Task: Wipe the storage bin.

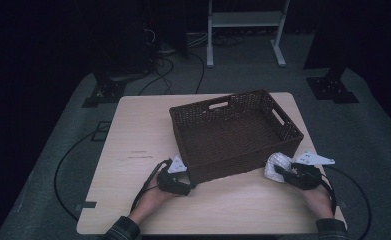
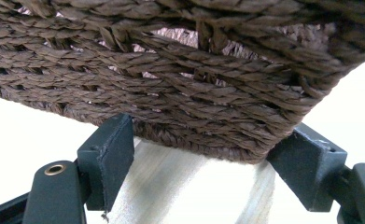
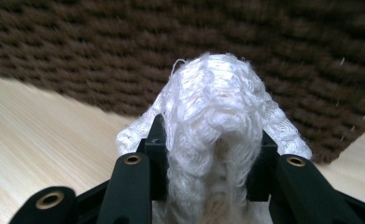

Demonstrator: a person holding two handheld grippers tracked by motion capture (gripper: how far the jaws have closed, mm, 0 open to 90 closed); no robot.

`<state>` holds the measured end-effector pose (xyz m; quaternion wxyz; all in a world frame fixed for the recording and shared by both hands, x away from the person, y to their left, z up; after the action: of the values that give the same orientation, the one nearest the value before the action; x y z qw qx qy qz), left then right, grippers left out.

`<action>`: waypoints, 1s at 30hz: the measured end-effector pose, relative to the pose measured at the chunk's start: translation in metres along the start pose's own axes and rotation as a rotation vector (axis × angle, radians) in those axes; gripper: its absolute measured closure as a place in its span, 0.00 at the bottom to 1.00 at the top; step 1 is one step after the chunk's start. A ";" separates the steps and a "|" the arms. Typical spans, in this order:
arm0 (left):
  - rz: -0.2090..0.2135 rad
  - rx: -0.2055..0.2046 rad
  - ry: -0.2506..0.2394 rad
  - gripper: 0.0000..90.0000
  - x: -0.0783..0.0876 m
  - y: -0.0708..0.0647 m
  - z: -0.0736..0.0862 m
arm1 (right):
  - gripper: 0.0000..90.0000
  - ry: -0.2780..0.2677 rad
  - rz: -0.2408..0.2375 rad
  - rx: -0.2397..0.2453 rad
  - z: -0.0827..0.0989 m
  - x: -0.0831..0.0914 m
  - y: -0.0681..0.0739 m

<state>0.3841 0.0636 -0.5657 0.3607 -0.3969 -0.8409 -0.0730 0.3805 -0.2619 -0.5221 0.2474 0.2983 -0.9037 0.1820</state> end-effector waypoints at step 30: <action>-0.004 -0.002 -0.001 0.26 0.000 0.000 0.000 | 0.68 -0.137 0.007 0.025 -0.033 0.019 0.008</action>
<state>0.3846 0.0636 -0.5657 0.3598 -0.3957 -0.8417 -0.0745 0.3737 -0.2485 -0.4859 0.1806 0.3100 -0.9172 0.1731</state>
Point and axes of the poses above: each handheld gripper's, and its own axes: x roughly backward along the jaws, z roughly out of its underside, y roughly to its left, the point moved 10 cm from there along -x, roughly forward along the jaws, and after that the axes turned 14 degrees about x, right-handed, at the moved point
